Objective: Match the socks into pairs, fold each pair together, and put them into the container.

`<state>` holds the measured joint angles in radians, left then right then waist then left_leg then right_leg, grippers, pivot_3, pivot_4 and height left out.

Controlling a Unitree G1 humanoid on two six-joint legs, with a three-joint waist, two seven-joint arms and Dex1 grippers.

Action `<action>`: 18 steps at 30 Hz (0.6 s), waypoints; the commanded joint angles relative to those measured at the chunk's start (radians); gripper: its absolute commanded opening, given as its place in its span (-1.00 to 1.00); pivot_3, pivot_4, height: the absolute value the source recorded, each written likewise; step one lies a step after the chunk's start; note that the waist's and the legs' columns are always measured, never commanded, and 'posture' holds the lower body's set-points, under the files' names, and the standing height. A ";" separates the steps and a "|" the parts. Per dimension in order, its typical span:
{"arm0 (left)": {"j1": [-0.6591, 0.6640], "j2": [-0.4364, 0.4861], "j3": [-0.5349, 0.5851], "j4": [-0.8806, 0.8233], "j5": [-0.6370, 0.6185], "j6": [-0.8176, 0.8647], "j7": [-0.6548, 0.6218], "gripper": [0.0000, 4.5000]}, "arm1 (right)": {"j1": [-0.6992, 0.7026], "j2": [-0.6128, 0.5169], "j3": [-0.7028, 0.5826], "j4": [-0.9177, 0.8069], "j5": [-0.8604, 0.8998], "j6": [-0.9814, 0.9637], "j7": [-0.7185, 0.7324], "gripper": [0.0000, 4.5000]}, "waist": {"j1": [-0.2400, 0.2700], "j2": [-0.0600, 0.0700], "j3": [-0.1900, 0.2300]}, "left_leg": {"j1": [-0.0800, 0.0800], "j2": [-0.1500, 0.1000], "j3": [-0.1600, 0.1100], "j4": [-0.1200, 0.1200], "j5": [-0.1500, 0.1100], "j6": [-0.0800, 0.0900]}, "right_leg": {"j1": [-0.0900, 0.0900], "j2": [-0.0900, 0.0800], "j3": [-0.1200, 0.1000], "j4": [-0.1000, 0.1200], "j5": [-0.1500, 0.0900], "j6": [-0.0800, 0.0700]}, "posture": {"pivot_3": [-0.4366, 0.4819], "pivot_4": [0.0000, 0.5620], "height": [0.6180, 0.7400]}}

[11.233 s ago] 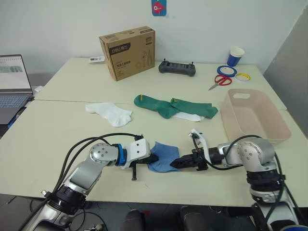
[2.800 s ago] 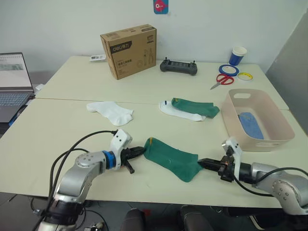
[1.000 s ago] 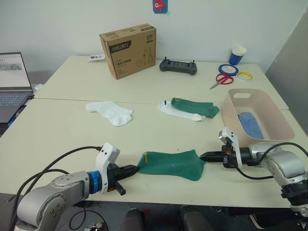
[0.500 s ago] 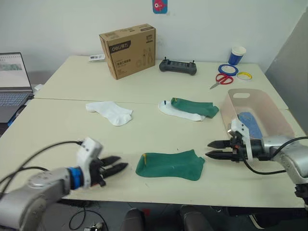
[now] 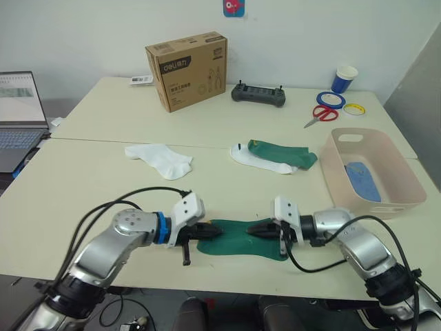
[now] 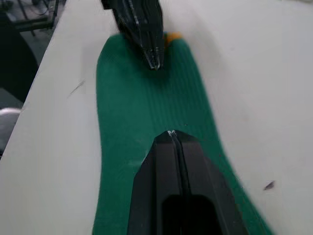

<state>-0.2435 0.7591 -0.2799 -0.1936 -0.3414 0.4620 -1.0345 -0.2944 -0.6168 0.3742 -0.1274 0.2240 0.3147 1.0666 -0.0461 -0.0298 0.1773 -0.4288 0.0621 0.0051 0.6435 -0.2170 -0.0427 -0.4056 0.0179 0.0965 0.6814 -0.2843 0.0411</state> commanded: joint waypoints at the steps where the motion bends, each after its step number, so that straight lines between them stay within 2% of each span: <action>1: 0.021 0.014 0.018 0.030 0.027 -0.047 -0.024 -0.99 | 0.053 -0.056 -0.053 0.015 -0.009 -0.067 0.028 -1.00 | 0.001 0.000 -0.001 | 0.000 0.000 0.000 0.000 0.000 0.000 | 0.000 0.000 0.000 0.000 0.000 0.000 | -0.05 -0.47 1.00; 6: 0.095 0.009 0.077 0.105 0.015 -0.070 -0.024 -0.99 | 0.145 -0.128 -0.119 0.014 -0.012 -0.104 0.035 -1.00 | 0.002 0.000 -0.002 | 0.004 0.000 0.000 0.000 0.000 0.000 | 0.004 0.000 0.000 0.001 -0.002 0.004 | -0.05 -0.47 1.00; 8: 0.134 -0.020 0.126 0.127 -0.040 -0.051 -0.024 -0.99 | 0.204 -0.163 -0.158 -0.018 0.011 -0.112 0.049 -1.00 | 0.002 0.001 -0.003 | 0.010 0.000 0.000 0.000 0.000 0.000 | 0.010 0.000 0.001 0.001 -0.002 0.003 | -0.05 -0.47 1.00; 11: 0.156 -0.030 0.158 0.087 -0.079 -0.036 -0.031 -0.99 | 0.248 -0.191 -0.199 -0.050 0.037 -0.120 0.061 -1.00 | 0.001 0.000 -0.004 | 0.018 0.000 0.001 -0.001 -0.002 0.002 | 0.018 -0.002 0.000 0.000 -0.008 -0.005 | -0.05 -0.47 1.00; 18: 0.122 -0.021 0.203 -0.060 -0.148 0.051 -0.020 -0.99 | 0.206 -0.128 -0.286 -0.163 0.195 -0.005 0.020 -1.00 | -0.005 -0.001 -0.003 | 0.018 0.001 0.000 -0.001 -0.002 0.002 | 0.018 -0.001 0.001 0.000 -0.008 -0.004 | -0.05 -0.47 1.00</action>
<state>-0.0985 0.7269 -0.1101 -0.1903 -0.4600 0.4940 -1.0564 -0.0642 -0.7581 0.1163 -0.2378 0.3780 0.2918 1.1031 -0.0513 -0.0304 0.1743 -0.4110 0.0628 0.0053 0.6424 -0.2186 -0.0405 -0.3880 0.0167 0.0970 0.6816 -0.2920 0.0372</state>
